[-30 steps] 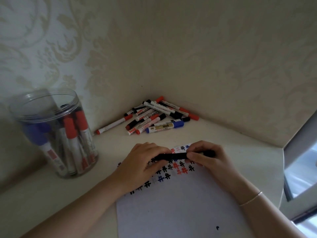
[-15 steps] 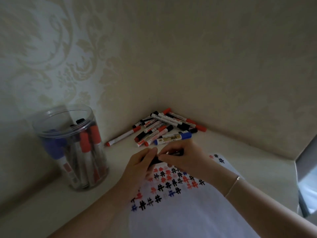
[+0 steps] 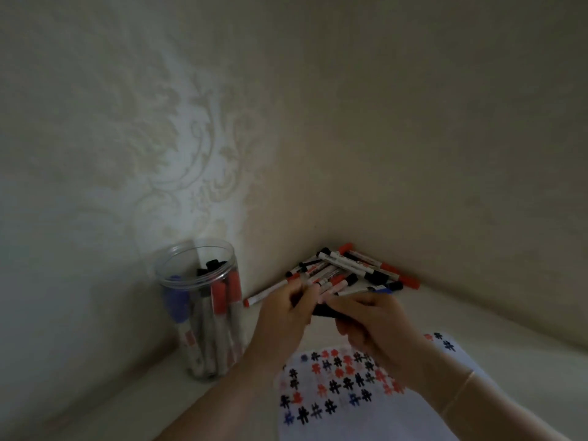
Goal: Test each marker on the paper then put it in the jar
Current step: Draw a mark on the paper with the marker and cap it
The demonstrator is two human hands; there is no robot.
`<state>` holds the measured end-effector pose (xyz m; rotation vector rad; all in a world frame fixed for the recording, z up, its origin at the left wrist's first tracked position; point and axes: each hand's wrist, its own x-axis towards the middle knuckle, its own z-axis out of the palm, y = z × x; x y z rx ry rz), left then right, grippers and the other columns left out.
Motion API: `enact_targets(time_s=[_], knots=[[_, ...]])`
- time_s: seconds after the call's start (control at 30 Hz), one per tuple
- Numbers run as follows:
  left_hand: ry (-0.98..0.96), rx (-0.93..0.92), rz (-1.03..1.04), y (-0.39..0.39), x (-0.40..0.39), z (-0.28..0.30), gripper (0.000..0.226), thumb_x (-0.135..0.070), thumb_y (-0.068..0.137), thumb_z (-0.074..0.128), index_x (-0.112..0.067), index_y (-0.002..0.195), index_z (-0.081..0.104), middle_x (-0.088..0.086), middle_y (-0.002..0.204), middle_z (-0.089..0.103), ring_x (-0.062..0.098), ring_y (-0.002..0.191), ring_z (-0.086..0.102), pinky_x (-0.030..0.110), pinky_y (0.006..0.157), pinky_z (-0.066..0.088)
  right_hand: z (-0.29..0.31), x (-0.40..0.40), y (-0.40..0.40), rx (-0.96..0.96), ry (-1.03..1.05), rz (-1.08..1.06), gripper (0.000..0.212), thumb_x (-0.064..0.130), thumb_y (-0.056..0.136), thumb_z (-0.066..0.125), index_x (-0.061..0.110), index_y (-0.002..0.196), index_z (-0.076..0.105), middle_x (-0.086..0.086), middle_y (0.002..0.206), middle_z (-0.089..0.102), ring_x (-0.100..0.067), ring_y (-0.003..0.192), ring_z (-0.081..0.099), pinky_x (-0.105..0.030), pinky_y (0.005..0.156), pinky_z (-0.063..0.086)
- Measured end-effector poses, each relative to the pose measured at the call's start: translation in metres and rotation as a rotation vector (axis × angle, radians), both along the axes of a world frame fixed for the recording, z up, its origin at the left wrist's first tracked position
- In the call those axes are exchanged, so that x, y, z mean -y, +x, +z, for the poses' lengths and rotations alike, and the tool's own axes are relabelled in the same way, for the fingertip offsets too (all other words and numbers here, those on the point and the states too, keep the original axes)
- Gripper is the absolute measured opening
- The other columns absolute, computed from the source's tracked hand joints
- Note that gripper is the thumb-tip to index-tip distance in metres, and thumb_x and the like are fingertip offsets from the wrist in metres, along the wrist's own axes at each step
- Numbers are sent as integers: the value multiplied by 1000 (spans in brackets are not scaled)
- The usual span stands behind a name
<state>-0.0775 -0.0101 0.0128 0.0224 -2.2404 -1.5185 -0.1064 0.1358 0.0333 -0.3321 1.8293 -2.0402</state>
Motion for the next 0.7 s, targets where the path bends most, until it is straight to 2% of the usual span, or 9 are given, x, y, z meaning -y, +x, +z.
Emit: enact_targets(time_s=[0.07, 0.13, 0.23, 0.33, 0.43, 0.5, 0.57, 0.63, 0.7], knots=[[-123, -84, 26, 2, 8, 39, 33, -29, 97, 51, -9, 71, 47, -3, 57, 43, 8, 50, 41, 21, 51, 34, 16, 9, 1, 126, -231, 20, 22, 12, 81, 66, -9, 82, 66, -12, 53, 52, -10, 34, 35, -18, 33, 29], [-159, -127, 39, 5, 17, 79, 26, -31, 95, 52, -11, 80, 46, -1, 64, 50, 11, 54, 44, 25, 54, 37, 35, 20, 0, 141, -369, 55, 19, 16, 79, 65, -2, 76, 62, -9, 52, 49, -9, 32, 36, -16, 30, 31], [-13, -188, 49, 13, 30, 118, 17, -26, 91, 61, -13, 91, 50, 0, 73, 59, 15, 61, 58, 30, 57, 49, 61, 36, 2, 90, -403, 65, 26, 25, 86, 62, 7, 67, 62, -4, 49, 49, -9, 34, 37, -18, 32, 34], [55, -262, 57, 24, 40, 130, 20, -20, 89, 66, -5, 98, 57, 3, 77, 66, 14, 66, 68, 28, 67, 58, 72, 53, 4, 98, -474, 55, 19, 24, 87, 62, 7, 79, 63, -4, 58, 56, -7, 36, 41, -16, 33, 36], [43, -200, -2, 36, 58, 130, 22, -12, 88, 66, -10, 109, 58, 6, 85, 72, 16, 77, 71, 25, 72, 57, 71, 71, 7, 132, -498, 126, 19, 25, 89, 59, 7, 87, 65, -6, 64, 57, -9, 40, 46, -18, 37, 40], [7, -163, -14, 45, 74, 132, 27, -8, 89, 64, -15, 113, 56, 8, 87, 72, 18, 80, 72, 24, 71, 56, 68, 80, 6, 132, -420, 211, 27, 32, 92, 55, 7, 93, 66, -7, 68, 60, -14, 47, 53, -23, 44, 46], [-55, -204, 84, 52, 93, 139, 28, -6, 89, 63, -20, 112, 56, 7, 87, 70, 17, 78, 71, 25, 67, 55, 60, 88, -4, 40, -270, 193, 35, 41, 94, 51, 9, 93, 65, -8, 72, 64, -18, 57, 60, -31, 57, 51], [-217, -241, 250, 58, 114, 148, 30, -6, 89, 62, -25, 111, 56, 4, 87, 66, 16, 77, 69, 31, 67, 54, 49, 93, -20, -232, -5, 55, 29, 39, 94, 51, 13, 90, 62, -9, 80, 63, -19, 64, 61, -33, 67, 52], [-441, -175, 367, 61, 129, 155, 30, -10, 88, 62, -29, 110, 55, 0, 88, 64, 17, 79, 67, 36, 73, 55, 28, 93, -43, -643, 443, -15, 9, 25, 95, 52, 18, 96, 56, -4, 92, 59, -16, 74, 58, -22, 65, 47]])
